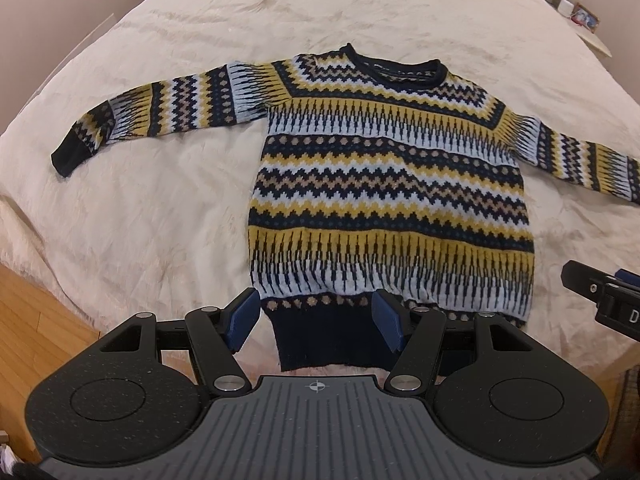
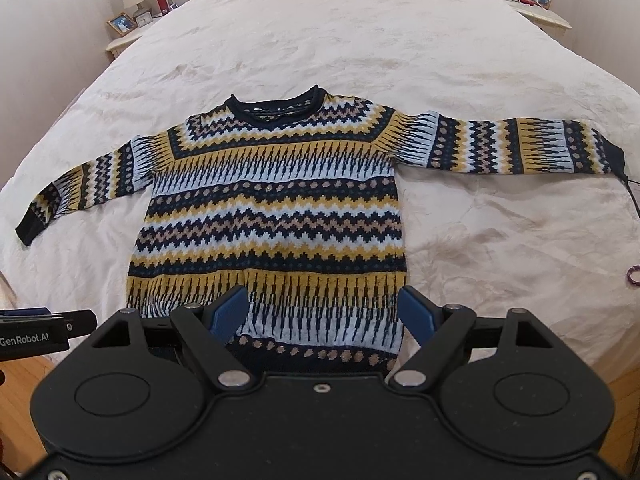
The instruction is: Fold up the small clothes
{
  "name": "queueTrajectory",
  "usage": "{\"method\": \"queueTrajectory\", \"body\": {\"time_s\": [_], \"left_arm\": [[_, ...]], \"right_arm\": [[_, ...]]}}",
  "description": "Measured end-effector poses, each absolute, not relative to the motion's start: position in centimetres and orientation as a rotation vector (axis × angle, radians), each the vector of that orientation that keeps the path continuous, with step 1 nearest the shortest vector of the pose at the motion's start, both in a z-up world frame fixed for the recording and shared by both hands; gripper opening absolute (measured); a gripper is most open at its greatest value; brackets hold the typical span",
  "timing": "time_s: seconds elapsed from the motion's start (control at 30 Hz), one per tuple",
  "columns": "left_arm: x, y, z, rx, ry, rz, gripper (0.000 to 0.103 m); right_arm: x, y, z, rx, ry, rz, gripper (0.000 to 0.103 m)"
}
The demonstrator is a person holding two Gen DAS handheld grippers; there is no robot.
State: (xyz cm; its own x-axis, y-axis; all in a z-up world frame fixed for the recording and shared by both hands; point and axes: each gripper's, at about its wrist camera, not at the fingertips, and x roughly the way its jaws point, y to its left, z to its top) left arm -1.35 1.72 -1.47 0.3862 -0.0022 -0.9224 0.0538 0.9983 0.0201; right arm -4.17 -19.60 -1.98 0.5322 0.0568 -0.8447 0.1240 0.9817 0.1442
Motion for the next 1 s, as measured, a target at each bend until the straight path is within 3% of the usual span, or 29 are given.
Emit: {"method": "queueTrajectory", "body": {"time_s": [1.0], "left_arm": [[-1.41,1.07,-1.20,0.055,1.173,-0.030,0.060]], "right_arm": [[-4.12,-19.92,-1.80,0.195,0.987,-0.028,0.083]]}}
